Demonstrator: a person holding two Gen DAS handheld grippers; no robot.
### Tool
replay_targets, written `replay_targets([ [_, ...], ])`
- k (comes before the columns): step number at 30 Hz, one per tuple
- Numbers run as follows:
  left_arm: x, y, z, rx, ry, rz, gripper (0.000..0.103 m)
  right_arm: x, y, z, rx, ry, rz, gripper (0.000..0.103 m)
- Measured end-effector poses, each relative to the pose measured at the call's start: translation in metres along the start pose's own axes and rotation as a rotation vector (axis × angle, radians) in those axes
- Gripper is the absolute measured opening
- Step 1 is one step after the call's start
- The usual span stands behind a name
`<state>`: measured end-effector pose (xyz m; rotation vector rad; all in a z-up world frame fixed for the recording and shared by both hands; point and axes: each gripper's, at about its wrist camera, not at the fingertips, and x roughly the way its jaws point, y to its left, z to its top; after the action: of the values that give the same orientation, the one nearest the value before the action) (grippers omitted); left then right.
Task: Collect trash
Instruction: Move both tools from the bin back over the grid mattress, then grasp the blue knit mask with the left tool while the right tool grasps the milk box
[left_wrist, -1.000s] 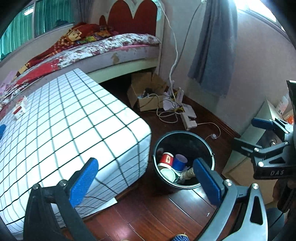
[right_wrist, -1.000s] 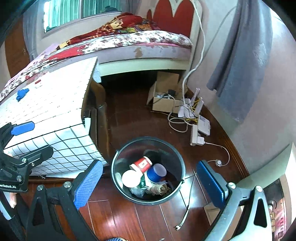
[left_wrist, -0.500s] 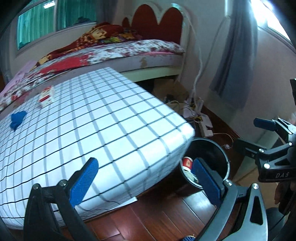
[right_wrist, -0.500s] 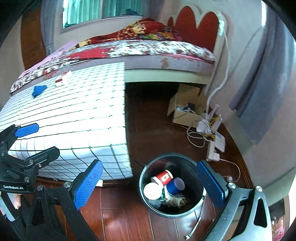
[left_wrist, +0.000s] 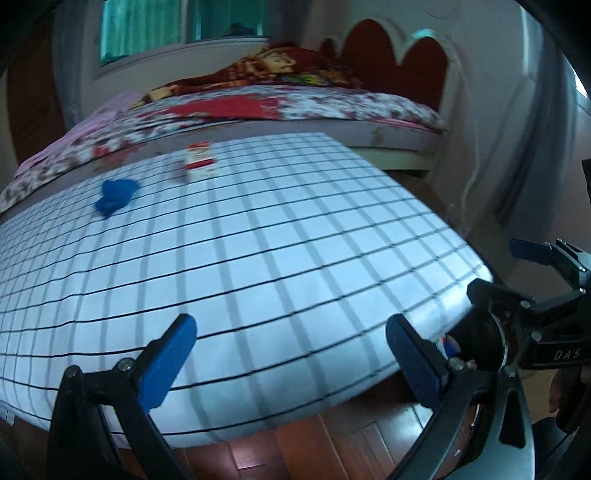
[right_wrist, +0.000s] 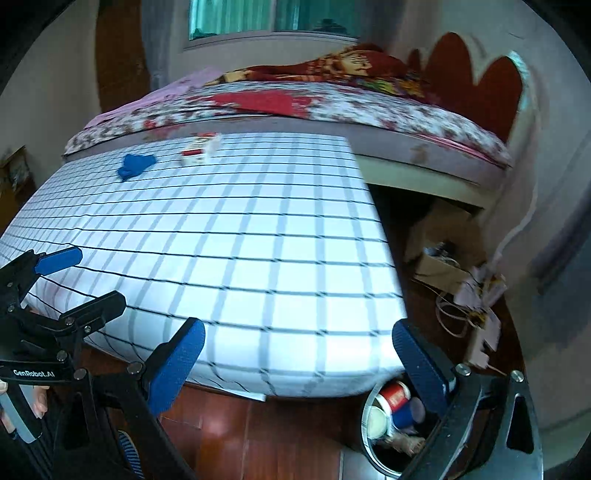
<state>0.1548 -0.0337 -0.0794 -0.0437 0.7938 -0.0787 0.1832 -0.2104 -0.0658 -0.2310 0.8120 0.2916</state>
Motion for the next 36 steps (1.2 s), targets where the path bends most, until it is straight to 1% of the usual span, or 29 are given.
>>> replay_targets([
  [6, 0.003, 0.049, -0.002, -0.060, 0.003, 0.062, 0.102, 0.025, 0.044, 0.022, -0.051, 0.002, 0.059, 0.102],
  [9, 0.004, 0.073, -0.003, -0.088, 0.004, 0.088, 0.102, 0.038, 0.060, 0.032, -0.064, 0.006, 0.072, 0.102],
  [13, 0.007, 0.097, -0.004, -0.111, 0.004, 0.126, 0.102, 0.057, 0.078, 0.045, -0.065, 0.013, 0.102, 0.102],
  [19, 0.018, 0.131, 0.001, -0.150, 0.014, 0.172, 0.102, 0.083, 0.108, 0.063, -0.107, 0.026, 0.138, 0.102],
  [23, 0.028, 0.146, 0.007, -0.159, 0.021, 0.192, 0.102, 0.099, 0.121, 0.077, -0.130, 0.026, 0.157, 0.102],
  [29, 0.044, 0.165, 0.020, -0.151, 0.030, 0.216, 0.102, 0.126, 0.129, 0.103, -0.120, 0.034, 0.167, 0.102],
  [33, 0.058, 0.181, 0.032, -0.145, 0.036, 0.242, 0.102, 0.149, 0.133, 0.128, -0.110, 0.044, 0.182, 0.102],
  [36, 0.073, 0.195, 0.046, -0.141, 0.049, 0.248, 0.101, 0.170, 0.138, 0.147, -0.119, 0.051, 0.169, 0.102],
])
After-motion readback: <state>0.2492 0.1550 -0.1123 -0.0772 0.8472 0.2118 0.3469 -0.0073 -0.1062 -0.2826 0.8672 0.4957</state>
